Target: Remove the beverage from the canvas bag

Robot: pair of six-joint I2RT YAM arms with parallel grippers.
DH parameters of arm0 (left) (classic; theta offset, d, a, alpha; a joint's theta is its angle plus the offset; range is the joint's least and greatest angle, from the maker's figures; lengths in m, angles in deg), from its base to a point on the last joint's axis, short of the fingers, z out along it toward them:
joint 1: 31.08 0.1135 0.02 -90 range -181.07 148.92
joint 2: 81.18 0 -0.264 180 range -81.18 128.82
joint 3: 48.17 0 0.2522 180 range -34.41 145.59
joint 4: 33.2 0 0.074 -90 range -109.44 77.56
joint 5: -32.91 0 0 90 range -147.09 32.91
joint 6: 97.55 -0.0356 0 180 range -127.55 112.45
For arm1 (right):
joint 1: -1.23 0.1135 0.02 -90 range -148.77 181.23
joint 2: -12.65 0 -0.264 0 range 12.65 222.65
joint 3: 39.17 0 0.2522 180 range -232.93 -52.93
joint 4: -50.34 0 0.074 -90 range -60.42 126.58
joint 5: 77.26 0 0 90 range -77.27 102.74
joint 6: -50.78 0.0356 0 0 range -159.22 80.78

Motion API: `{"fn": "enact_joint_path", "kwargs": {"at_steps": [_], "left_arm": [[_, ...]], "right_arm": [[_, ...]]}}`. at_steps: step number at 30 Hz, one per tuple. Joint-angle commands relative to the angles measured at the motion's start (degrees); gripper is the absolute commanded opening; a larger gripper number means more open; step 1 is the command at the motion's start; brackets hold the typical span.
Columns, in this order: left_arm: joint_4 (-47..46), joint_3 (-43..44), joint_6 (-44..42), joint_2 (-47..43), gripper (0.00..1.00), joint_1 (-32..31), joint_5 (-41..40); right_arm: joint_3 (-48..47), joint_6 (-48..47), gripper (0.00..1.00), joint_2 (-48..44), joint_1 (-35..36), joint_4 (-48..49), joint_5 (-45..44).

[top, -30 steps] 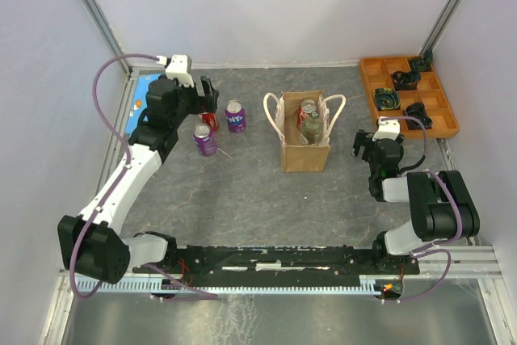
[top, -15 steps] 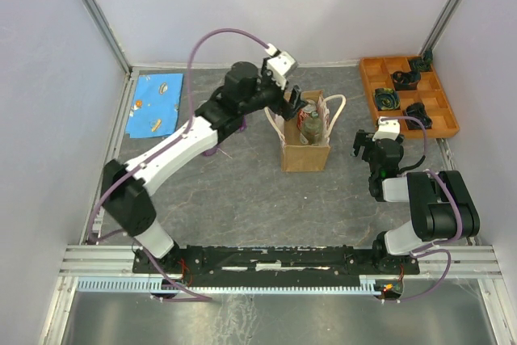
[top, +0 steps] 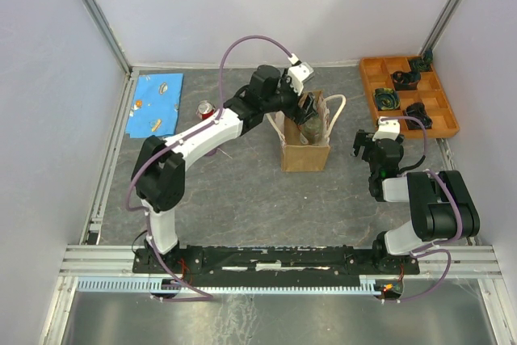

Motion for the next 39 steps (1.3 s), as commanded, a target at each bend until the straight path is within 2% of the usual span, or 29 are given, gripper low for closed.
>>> {"fn": "enact_joint_path", "kwargs": {"at_steps": [1,13,24,29,31,36,39], "left_arm": [[-6.58,0.98,-0.44,2.56,0.84,-0.09,2.05],[-11.72,-0.24,1.39,6.89,0.84,-0.07,5.19],[-15.68,-2.74,2.33,9.87,0.69,-0.59,7.25],[-16.08,-2.8,2.22,10.99,0.67,-0.61,7.57],[-16.16,-2.76,2.21,11.35,0.61,-0.62,7.5],[-17.11,-2.5,3.01,11.62,0.29,-0.62,7.71],[-17.81,-2.03,3.45,11.64,0.23,-0.62,8.36]], "right_arm": [[-1.34,-0.45,0.99,0.02,-0.14,1.81,0.11],[-1.35,-0.44,0.99,0.01,-0.14,1.8,0.11],[-1.34,-0.48,0.99,0.0,-0.14,1.79,0.11],[-1.34,-0.51,0.99,0.03,-0.14,1.8,0.11],[-1.34,-0.44,0.99,0.02,-0.14,1.8,0.12],[-1.34,-0.44,0.99,0.03,-0.18,1.79,0.11],[-1.34,-0.44,0.99,0.01,-0.14,1.84,0.11]]}}
